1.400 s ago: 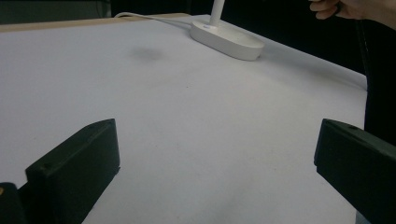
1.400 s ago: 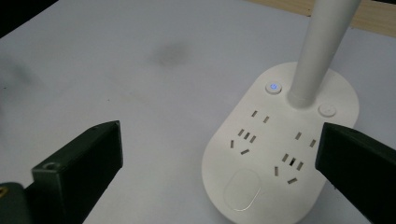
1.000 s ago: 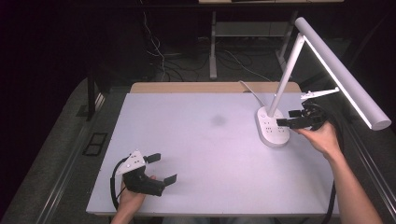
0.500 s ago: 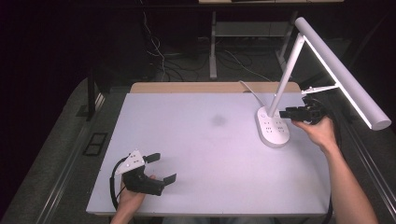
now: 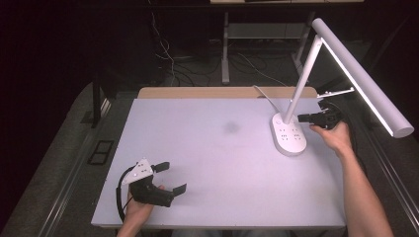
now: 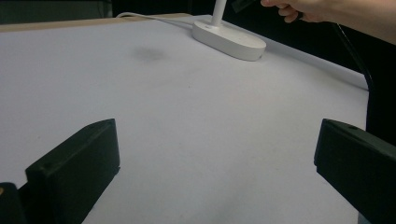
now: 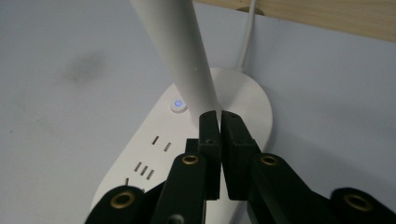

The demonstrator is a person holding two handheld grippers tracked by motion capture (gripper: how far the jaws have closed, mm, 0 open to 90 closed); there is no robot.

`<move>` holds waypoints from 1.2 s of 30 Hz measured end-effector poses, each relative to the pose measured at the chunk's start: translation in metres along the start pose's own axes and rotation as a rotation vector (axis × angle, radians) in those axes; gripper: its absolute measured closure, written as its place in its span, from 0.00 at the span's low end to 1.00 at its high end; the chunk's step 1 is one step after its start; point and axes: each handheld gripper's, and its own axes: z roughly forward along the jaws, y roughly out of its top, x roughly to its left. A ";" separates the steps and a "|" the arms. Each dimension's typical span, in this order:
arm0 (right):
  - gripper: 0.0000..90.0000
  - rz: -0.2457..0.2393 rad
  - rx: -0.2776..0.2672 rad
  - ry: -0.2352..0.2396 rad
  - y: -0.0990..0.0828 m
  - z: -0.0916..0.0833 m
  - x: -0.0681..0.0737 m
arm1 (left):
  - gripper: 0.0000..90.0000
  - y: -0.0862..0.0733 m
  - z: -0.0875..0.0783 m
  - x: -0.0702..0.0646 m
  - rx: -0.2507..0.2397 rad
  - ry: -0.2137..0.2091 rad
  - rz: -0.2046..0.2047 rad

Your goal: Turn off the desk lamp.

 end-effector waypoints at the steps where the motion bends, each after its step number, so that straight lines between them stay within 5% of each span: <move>1: 0.98 0.000 0.000 0.000 0.000 0.000 0.000 | 0.00 0.000 0.000 0.000 0.001 0.000 0.001; 17: 1.00 0.081 0.014 -0.043 -0.001 0.029 -0.007 | 0.00 0.001 -0.001 0.001 -0.005 0.008 -0.002; 23: 1.00 0.067 0.024 -0.061 -0.001 0.037 -0.008 | 0.00 0.001 0.000 0.001 -0.003 0.011 -0.002; 36: 1.00 0.130 -0.027 -0.032 -0.009 0.040 -0.009 | 0.00 0.001 0.002 0.000 0.003 0.013 0.005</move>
